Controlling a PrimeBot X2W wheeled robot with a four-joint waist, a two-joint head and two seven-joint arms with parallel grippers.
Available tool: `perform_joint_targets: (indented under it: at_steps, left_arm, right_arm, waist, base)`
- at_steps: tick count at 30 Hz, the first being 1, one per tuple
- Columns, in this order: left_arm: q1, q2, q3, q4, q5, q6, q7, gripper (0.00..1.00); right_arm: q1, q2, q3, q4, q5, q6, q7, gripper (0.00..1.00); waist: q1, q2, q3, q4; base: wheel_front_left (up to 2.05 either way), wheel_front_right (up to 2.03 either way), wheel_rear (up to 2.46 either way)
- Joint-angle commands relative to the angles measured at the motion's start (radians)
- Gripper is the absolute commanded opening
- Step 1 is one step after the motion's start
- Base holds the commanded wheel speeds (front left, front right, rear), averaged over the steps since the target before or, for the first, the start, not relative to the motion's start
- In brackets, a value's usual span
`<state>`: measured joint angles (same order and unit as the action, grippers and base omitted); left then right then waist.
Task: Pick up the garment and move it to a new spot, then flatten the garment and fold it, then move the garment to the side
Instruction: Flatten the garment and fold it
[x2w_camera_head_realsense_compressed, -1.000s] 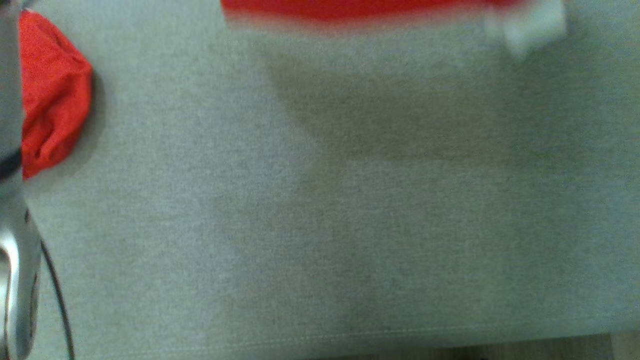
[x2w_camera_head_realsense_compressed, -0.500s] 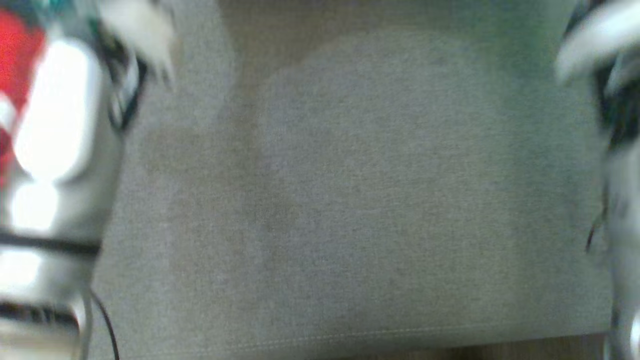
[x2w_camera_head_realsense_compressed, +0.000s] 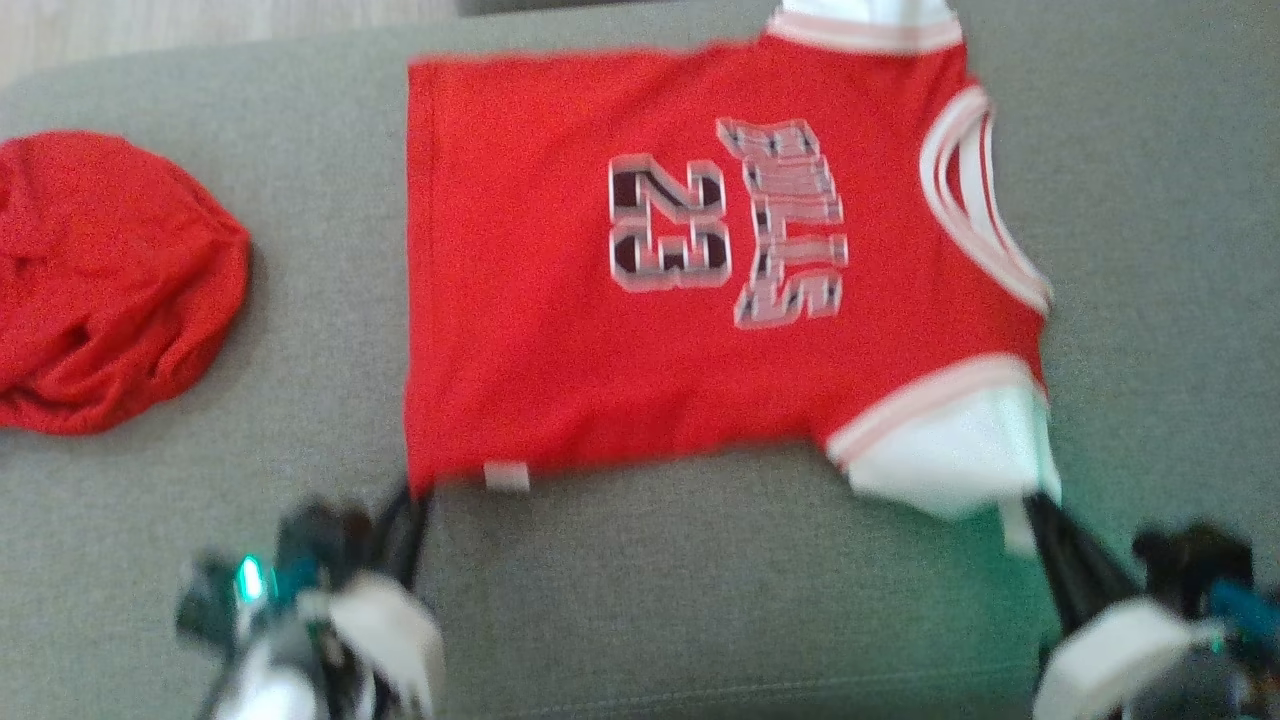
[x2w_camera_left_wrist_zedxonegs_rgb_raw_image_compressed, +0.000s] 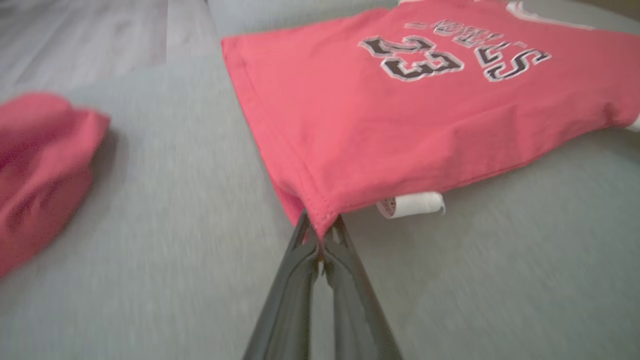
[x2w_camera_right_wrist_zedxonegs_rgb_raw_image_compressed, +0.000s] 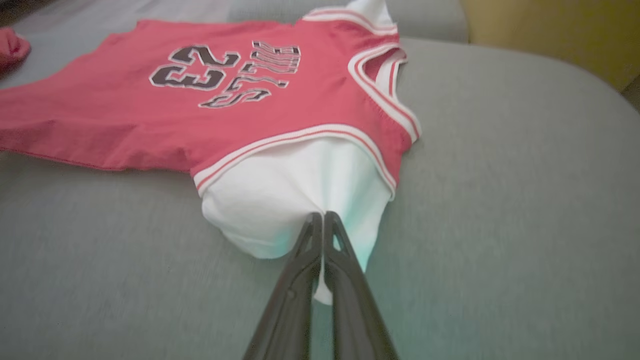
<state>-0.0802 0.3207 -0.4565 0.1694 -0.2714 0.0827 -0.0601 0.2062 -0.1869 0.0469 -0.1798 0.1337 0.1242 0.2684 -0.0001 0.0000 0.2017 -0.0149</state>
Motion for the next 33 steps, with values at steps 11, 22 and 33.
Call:
perform_joint_targets:
  at_steps: [11, 22, 33]
  left_arm:
    - [0.205, 0.085, 0.042, -0.443, -0.078, 0.079, 0.216, 0.00]
    - [-0.123, 0.119, 0.040, -0.375, -0.166, -0.058, 0.438, 0.00]
    - [-0.381, 0.074, 0.012, -0.175, -0.202, -0.130, 0.539, 0.00]
  right_arm:
    - [0.129, -0.040, -0.034, -0.231, -0.001, 0.007, 0.137, 0.00]
    - [-0.285, -0.277, 0.017, -0.122, 0.158, 0.007, 0.369, 0.00]
    - [-0.628, -0.353, 0.148, 0.121, 0.209, 0.007, 0.427, 0.00]
  waist:
    - [0.0001, 0.0000, -0.005, 0.031]
    - [0.0001, 0.0000, 0.076, 0.055]
    - [0.0001, 0.0000, 0.136, 0.074]
  base:
    - [0.00, 0.00, 0.00]
    - [0.00, 0.00, 0.00]
    - [0.00, 0.00, 0.00]
